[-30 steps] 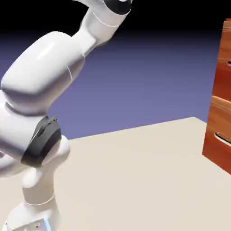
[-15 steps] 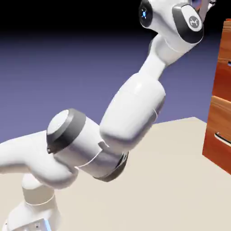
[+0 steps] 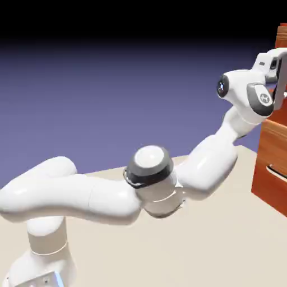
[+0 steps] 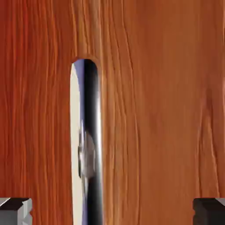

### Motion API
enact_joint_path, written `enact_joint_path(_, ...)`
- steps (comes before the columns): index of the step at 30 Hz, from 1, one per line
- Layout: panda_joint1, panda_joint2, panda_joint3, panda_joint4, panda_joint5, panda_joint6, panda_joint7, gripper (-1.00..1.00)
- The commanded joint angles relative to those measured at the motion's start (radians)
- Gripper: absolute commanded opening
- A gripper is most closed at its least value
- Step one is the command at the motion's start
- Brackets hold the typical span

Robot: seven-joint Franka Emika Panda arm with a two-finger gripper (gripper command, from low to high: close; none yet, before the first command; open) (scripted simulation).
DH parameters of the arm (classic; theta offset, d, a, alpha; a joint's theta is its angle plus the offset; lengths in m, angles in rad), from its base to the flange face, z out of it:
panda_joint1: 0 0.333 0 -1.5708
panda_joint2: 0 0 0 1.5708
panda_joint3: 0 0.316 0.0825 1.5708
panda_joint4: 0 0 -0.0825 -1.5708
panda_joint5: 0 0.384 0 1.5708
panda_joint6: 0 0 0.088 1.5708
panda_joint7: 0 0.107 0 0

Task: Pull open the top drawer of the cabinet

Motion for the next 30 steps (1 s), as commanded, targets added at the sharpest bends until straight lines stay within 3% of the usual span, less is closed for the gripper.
enact_joint_path(1, 0.023, 0.001, 0.007, 0.036, 0.006, 0.012, -0.020, 0.00)
enact_joint_path(12, 0.267, 0.009, 0.083, 0.418, 0.069, 0.133, -0.233, 0.00)
enact_joint_path(13, 0.267, 0.009, 0.083, 0.418, 0.069, 0.133, -0.233, -1.00)
enact_joint_path(30, -0.065, -0.077, 0.060, -0.162, -0.052, -0.086, -0.008, -1.00)
